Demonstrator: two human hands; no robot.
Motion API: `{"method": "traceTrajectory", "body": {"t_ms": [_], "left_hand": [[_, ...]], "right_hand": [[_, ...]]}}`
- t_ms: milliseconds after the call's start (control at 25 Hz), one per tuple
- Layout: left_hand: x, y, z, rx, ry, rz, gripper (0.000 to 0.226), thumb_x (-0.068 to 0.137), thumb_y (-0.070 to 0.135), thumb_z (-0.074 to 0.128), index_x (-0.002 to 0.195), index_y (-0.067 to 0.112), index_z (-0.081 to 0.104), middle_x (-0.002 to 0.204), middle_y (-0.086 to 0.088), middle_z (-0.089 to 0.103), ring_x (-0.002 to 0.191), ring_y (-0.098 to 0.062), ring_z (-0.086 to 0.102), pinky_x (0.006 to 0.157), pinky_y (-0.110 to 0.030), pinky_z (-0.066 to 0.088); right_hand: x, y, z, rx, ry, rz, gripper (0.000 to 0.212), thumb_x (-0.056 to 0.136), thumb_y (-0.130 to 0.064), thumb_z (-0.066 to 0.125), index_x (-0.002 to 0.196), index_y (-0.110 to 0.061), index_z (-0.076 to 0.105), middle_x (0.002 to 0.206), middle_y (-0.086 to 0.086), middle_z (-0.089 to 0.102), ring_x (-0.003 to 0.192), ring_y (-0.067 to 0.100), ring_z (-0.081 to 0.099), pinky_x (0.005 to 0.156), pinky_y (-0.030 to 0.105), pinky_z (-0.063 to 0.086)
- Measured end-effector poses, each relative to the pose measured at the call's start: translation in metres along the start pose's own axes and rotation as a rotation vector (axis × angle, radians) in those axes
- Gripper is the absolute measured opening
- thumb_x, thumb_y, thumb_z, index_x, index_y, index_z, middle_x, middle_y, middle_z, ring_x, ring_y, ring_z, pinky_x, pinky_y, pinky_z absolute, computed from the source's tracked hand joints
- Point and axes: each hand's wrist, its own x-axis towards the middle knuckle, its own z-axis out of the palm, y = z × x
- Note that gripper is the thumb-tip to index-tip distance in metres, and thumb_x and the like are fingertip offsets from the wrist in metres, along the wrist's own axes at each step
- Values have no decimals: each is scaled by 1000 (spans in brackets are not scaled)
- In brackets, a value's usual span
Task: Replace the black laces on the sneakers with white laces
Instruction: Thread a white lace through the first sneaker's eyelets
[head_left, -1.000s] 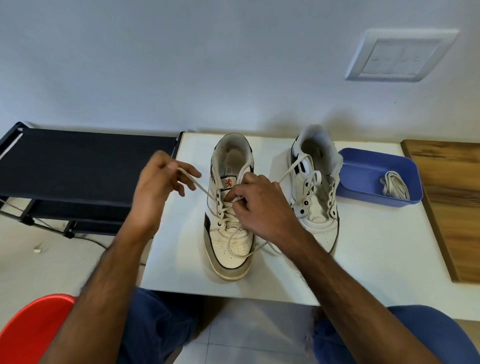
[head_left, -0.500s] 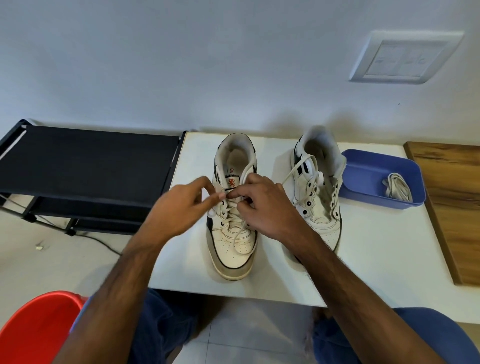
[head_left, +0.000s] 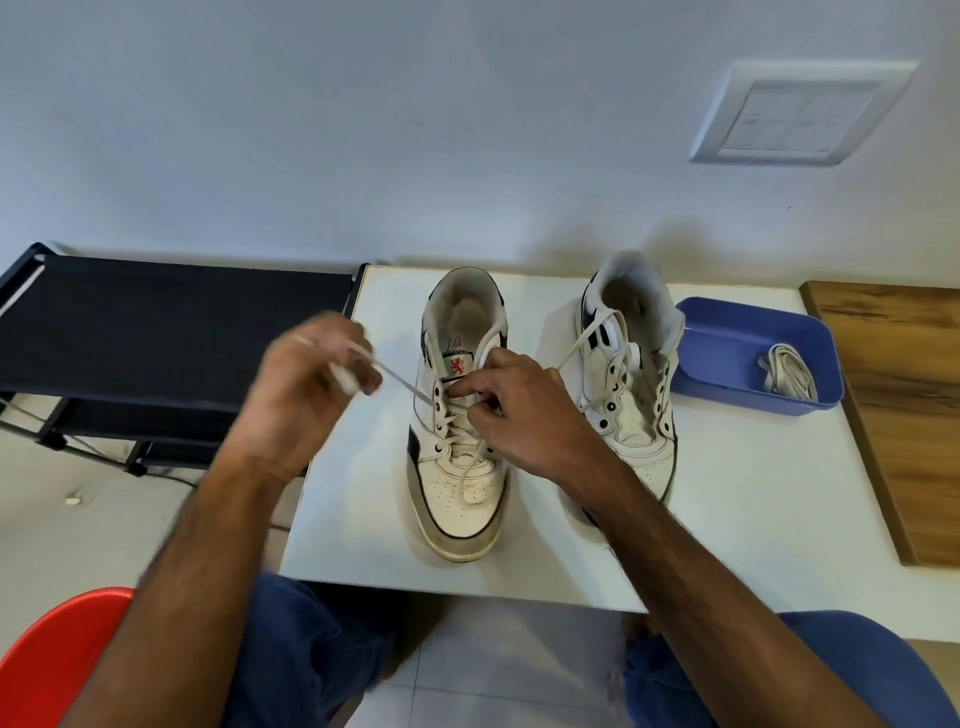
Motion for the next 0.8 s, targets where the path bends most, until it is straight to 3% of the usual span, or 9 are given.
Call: {"method": "traceTrajectory", "body": {"t_ms": [120,200,280,360,400,480,560,640,800], "left_hand": [[-5,10,-10,-469,49,165,27,81,29,64,67,19,44,74,3,40,71,-15,35,73,-32,39],[-5,8,-11,-496,170,174,24,82,28,57,68,19,40,81,1,45,78,-17,47,81,-37,43],[-4,7,-4,-450,206,126,21,84,25,51,68,19,39,83,-3,53,76,-20,57,75,-37,50],[1,3,6,-141,263,-9,23,90,19,46,68,16,41,71,-6,55,50,-20,50,51,-29,42],[2,-3,10,171,275,-85,26,98,18,45,71,15,45,66,-6,57,44,-20,47,47,-28,35],[3,-19,11,892,122,-221,26,104,43,50,88,22,53,70,3,66,55,-14,59,51,-30,43],[1,-30,14,1305,-114,-336,46,86,71,44,101,29,52,84,10,67,75,-9,65,66,-31,53],[4,-33,14,1301,-162,-338,50,80,73,42,98,28,55,89,16,65,82,-10,63,71,-31,52],[7,-32,18,926,-126,-285,28,95,40,65,89,13,66,85,4,67,81,-19,63,71,-41,51]], "right_hand": [[0,1,1,17,11,8,33,96,-22,56,123,-28,72,83,-19,39,99,11,49,93,41,35],[-1,3,1,24,7,16,33,96,-21,55,123,-28,72,83,-18,39,97,10,47,94,42,35],[0,2,0,34,-4,15,34,96,-20,55,124,-27,72,84,-17,39,97,10,47,95,44,37],[1,2,-1,46,-14,13,34,95,-18,55,125,-26,72,85,-16,40,99,12,48,97,46,37],[1,2,-2,52,-17,9,34,95,-18,56,125,-25,72,85,-16,40,100,13,49,98,46,38],[1,4,-1,60,-17,-1,34,95,-18,56,124,-25,72,85,-15,41,98,13,49,97,47,39],[2,6,0,64,-10,-11,34,94,-19,57,123,-26,72,86,-15,42,96,12,50,95,49,41],[3,7,0,74,-4,-16,33,93,-18,57,122,-26,73,86,-14,43,96,13,51,94,50,43],[3,8,1,67,-8,-10,34,93,-18,56,122,-27,73,85,-13,43,94,11,49,94,49,43]]}}
